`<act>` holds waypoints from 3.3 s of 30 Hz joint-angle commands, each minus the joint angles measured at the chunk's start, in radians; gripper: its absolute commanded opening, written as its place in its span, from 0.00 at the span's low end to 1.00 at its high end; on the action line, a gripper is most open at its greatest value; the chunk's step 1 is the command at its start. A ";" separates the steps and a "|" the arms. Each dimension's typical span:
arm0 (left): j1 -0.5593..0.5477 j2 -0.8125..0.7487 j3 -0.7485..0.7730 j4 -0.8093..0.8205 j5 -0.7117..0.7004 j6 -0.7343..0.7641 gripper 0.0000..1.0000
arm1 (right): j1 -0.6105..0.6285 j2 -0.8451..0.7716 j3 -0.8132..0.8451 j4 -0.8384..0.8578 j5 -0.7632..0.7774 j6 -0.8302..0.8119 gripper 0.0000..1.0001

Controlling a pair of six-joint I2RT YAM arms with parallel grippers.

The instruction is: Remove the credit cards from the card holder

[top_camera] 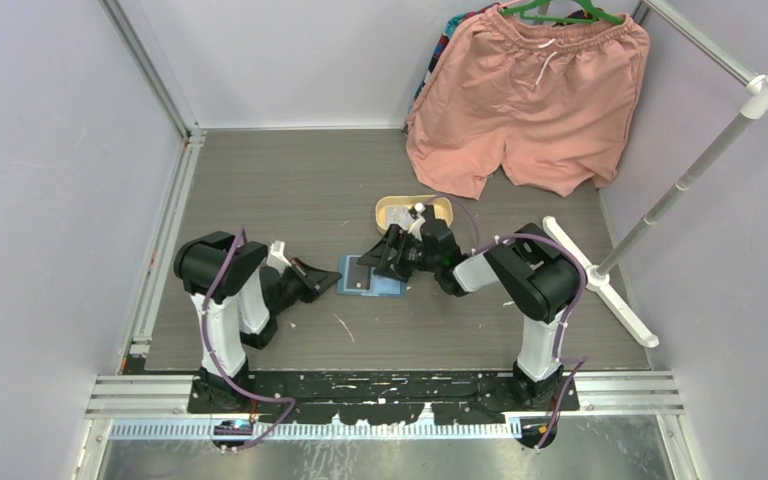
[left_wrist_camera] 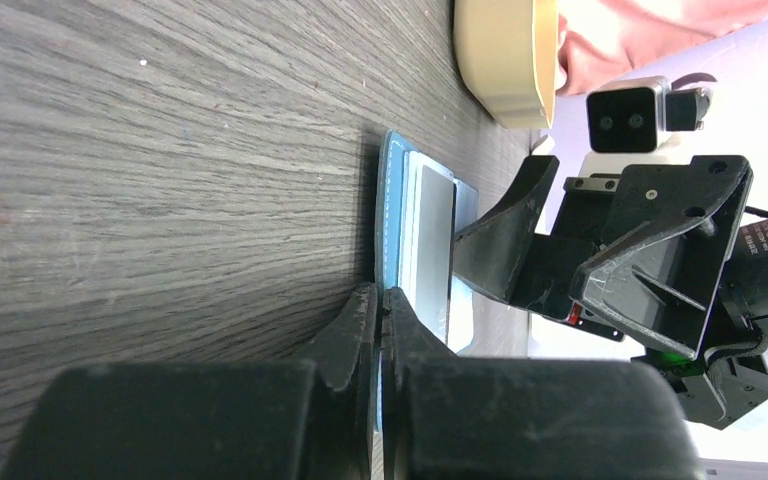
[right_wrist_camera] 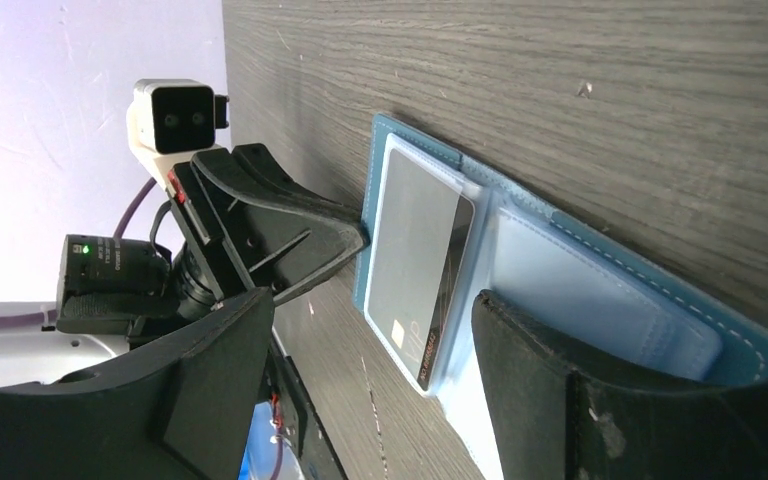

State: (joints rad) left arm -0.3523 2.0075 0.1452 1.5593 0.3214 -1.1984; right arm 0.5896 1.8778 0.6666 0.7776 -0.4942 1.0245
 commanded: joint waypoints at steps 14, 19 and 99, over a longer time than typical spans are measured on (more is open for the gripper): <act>0.002 0.111 0.008 -0.128 -0.021 0.118 0.00 | 0.020 0.079 0.046 0.013 -0.016 0.047 0.80; 0.001 0.120 0.012 -0.128 -0.020 0.124 0.00 | 0.021 0.087 0.041 0.089 -0.058 0.086 0.80; 0.000 0.189 0.038 -0.128 -0.021 0.118 0.00 | 0.030 0.078 -0.073 0.421 -0.200 0.257 0.54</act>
State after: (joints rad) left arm -0.3252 2.0670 0.1772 1.5677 0.4236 -1.2308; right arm 0.6327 2.0144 0.6163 1.1545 -0.6529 1.3102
